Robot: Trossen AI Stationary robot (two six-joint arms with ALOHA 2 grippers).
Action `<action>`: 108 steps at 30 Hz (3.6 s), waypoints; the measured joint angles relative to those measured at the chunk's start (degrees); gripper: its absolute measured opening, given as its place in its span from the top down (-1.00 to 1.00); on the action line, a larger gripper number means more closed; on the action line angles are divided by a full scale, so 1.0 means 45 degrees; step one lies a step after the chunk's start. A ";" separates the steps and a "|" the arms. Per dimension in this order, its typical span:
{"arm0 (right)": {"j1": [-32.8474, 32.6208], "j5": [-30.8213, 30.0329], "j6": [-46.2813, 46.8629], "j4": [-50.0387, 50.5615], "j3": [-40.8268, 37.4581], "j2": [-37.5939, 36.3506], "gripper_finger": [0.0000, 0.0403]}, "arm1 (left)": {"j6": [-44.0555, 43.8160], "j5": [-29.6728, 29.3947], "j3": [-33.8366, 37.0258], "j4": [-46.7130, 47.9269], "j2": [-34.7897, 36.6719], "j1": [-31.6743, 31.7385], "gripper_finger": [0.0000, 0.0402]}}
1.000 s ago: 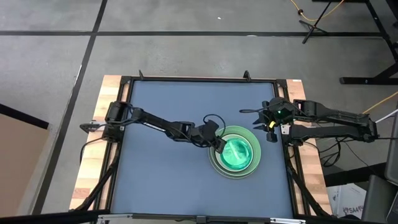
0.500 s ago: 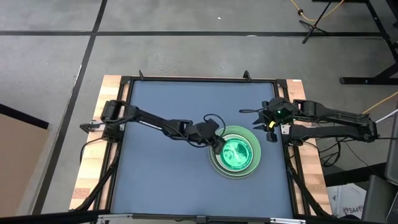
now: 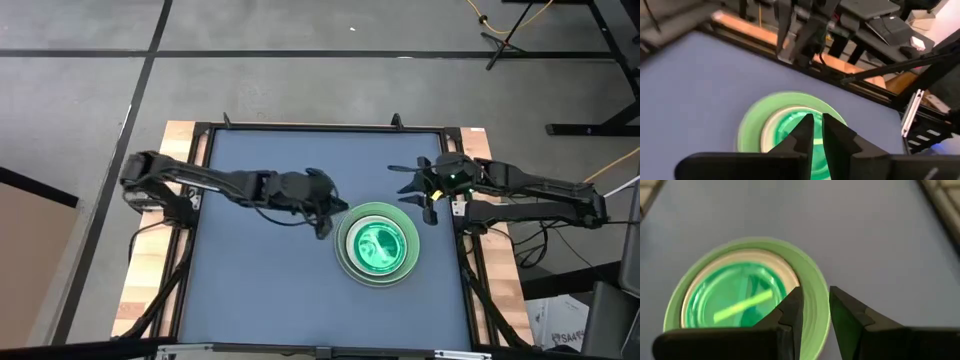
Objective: Stack plastic plates
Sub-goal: Return to Home Position
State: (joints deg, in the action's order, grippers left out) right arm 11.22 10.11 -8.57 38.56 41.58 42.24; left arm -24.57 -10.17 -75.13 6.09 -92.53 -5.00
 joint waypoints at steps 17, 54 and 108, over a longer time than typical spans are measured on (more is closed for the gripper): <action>0.0007 0.0330 0.0950 -0.4627 0.0000 0.0000 0.57 | 0.3315 -0.2896 0.0009 0.4403 0.5485 -0.0614 0.99; 0.0010 0.0975 0.0790 -0.2360 0.0295 -0.5052 0.99 | 0.3937 -0.5506 0.8429 0.3448 1.5694 -0.1975 1.00; 0.0010 0.0996 0.2617 -0.9676 -0.8688 -0.9117 1.00 | 0.5628 -0.4855 1.5405 -0.1262 2.0530 -0.1955 1.00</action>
State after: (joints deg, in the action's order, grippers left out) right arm 11.27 14.59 3.20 -4.98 2.49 1.21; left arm 0.75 -32.02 -5.81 0.41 -0.14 -13.80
